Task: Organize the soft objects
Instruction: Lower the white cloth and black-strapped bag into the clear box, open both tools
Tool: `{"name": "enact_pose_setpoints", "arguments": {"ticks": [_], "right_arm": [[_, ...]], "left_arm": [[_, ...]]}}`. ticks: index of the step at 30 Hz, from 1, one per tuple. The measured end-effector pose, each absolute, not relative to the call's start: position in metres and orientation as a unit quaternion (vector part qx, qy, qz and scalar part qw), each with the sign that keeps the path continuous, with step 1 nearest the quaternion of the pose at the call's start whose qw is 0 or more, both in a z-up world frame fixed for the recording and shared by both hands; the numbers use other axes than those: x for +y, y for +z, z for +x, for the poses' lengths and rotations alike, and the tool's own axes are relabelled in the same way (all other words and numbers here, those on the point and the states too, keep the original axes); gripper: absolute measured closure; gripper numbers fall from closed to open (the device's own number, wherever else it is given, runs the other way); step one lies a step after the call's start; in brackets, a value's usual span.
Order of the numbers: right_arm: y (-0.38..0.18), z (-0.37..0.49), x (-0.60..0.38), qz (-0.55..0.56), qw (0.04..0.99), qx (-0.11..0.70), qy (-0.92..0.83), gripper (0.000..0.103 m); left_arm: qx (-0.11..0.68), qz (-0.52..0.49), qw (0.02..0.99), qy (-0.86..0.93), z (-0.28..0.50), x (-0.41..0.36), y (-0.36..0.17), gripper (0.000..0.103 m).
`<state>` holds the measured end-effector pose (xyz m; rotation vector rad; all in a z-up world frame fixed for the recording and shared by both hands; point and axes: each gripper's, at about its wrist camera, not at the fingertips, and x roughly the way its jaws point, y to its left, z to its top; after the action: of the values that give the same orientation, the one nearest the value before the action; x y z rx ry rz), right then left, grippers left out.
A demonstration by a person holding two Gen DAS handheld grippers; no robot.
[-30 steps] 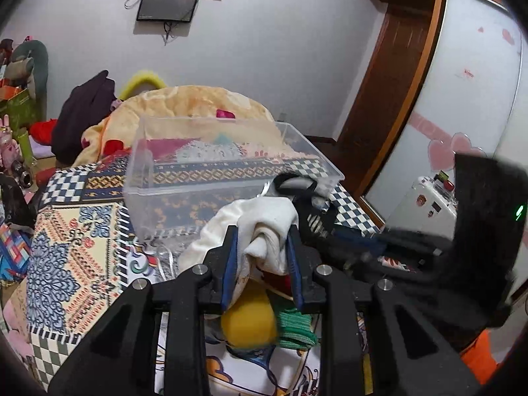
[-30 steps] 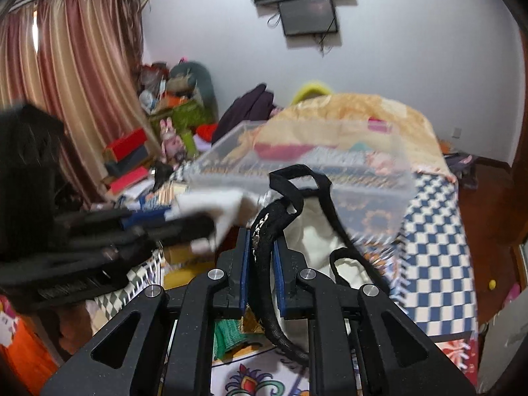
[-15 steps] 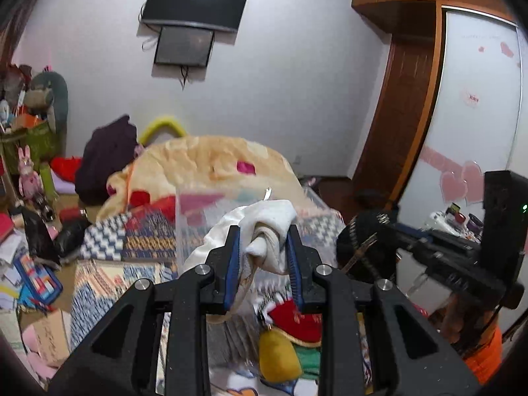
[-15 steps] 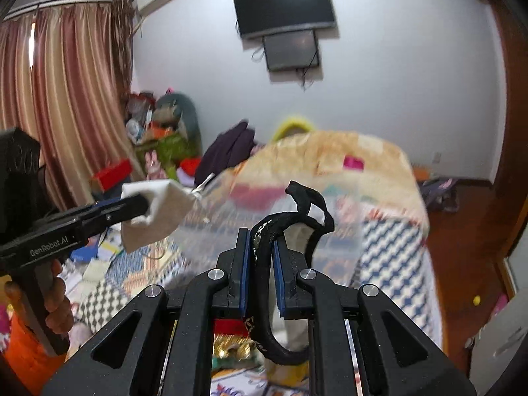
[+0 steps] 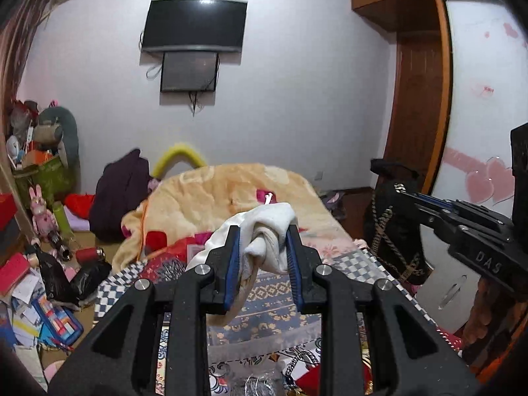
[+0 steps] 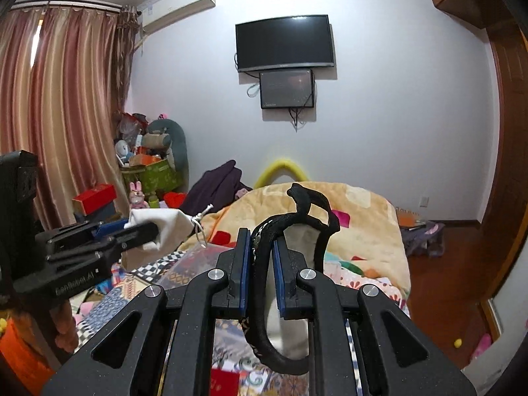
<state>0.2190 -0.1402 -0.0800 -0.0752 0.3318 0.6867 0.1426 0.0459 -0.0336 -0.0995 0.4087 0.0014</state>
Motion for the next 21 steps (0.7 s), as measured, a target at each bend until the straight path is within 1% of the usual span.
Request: {"name": "enact_pose_setpoints", "arguments": {"ticks": [11,18,20,21], "right_arm": [[-0.137,0.257,-0.108,-0.065,0.9,0.256,0.346,0.091],[-0.155,0.272,-0.1,-0.085,0.88,0.308,0.35,0.091],[-0.158,0.273,-0.1,-0.088,0.876,0.32,0.351,0.091],[-0.159,0.273,-0.1,-0.09,0.873,0.325,0.352,0.091]], "left_arm": [[0.305,-0.079,0.949,-0.019,0.205,0.053,-0.091,0.077],[0.36,-0.086,0.929,-0.03,0.221,0.051,-0.121,0.076],[0.37,-0.091,0.924,-0.035,0.222,0.05,-0.126,0.075],[0.374,-0.094,0.922,-0.038,0.222,0.05,-0.128,0.071]]}}
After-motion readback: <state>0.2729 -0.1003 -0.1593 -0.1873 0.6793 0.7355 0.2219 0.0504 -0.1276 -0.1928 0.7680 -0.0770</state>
